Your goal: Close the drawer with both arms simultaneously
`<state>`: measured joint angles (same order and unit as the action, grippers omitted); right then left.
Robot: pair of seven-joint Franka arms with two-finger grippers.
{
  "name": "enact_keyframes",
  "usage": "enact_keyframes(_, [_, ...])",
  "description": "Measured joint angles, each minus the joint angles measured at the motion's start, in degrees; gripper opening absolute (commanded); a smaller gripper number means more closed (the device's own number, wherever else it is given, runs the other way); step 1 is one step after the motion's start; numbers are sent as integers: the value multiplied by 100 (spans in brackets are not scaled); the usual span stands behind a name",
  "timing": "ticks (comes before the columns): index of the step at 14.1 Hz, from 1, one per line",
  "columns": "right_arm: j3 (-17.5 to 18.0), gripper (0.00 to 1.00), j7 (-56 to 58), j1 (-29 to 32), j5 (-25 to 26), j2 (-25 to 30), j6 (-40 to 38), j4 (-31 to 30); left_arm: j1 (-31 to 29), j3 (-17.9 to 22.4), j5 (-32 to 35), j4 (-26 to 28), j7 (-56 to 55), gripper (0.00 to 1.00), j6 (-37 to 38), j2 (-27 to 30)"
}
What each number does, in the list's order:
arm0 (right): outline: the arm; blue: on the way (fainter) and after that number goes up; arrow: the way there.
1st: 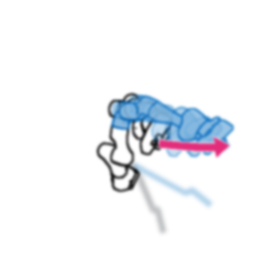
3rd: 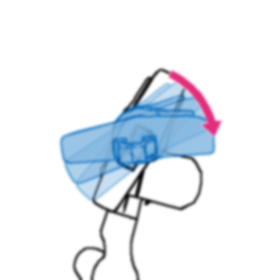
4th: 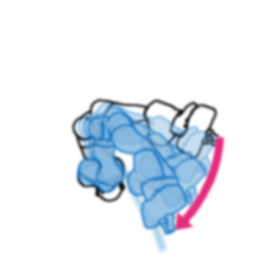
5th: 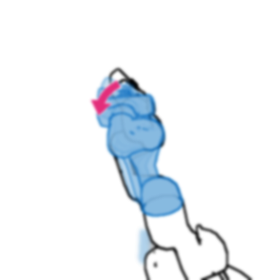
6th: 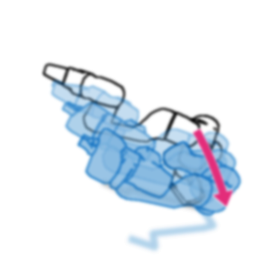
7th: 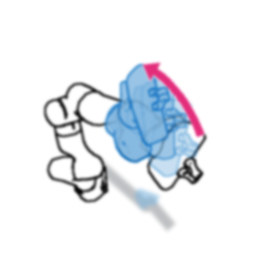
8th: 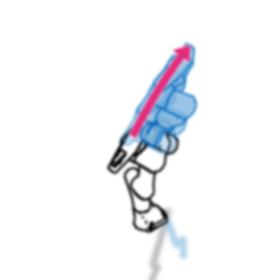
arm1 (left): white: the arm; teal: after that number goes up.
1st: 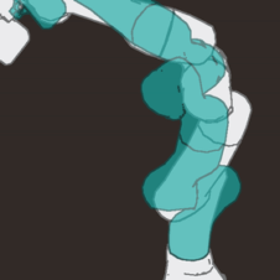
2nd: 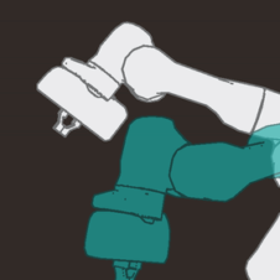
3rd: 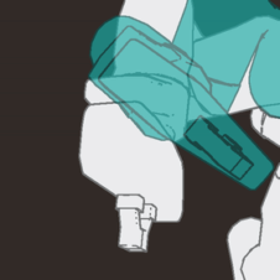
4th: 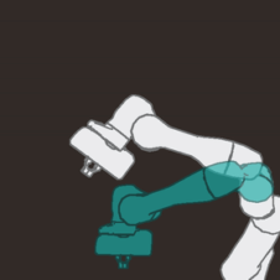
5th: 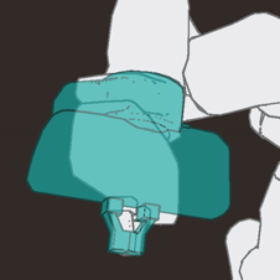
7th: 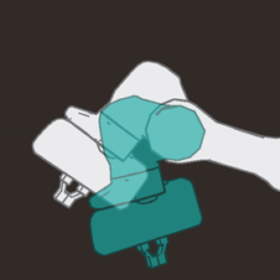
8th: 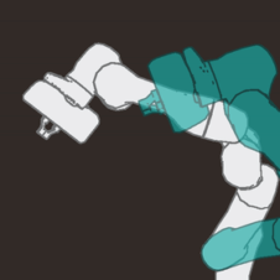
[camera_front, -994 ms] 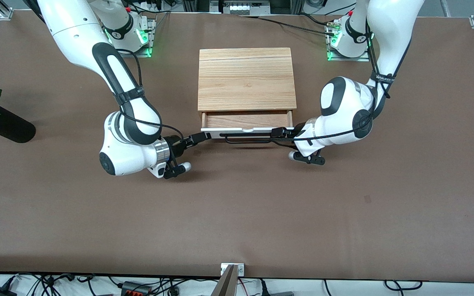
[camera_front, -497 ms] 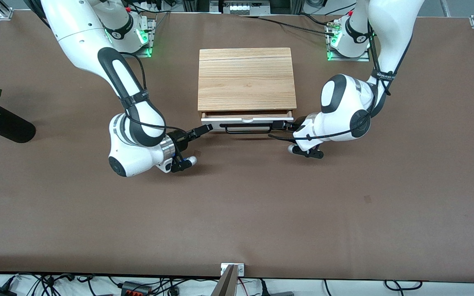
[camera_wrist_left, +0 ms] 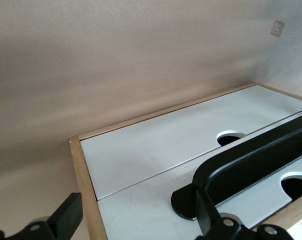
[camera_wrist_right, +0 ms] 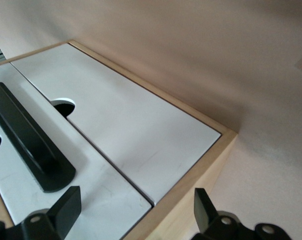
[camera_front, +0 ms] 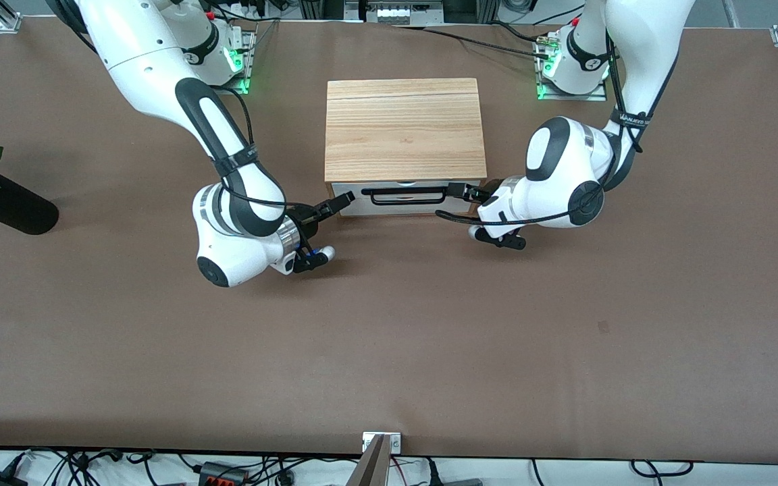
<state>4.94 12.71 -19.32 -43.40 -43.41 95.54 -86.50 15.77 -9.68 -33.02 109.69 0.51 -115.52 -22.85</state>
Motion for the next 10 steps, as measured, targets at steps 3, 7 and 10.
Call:
enact_keyframes(3, [-2, 100, -27, 1, 21, -8, -1, 2, -3, 0, 0, 0, 0, 100, 4, 0])
enact_keyframes(7, [-42, 100, -72, 10, 50, -60, 19, 55, -12, -1, 0, -14, 9, 100, 102, 22])
enact_keyframes(10, [-111, 100, -524, 49, 193, -61, 12, 429, -36, 12, 2, -201, 25, 100, 293, 89])
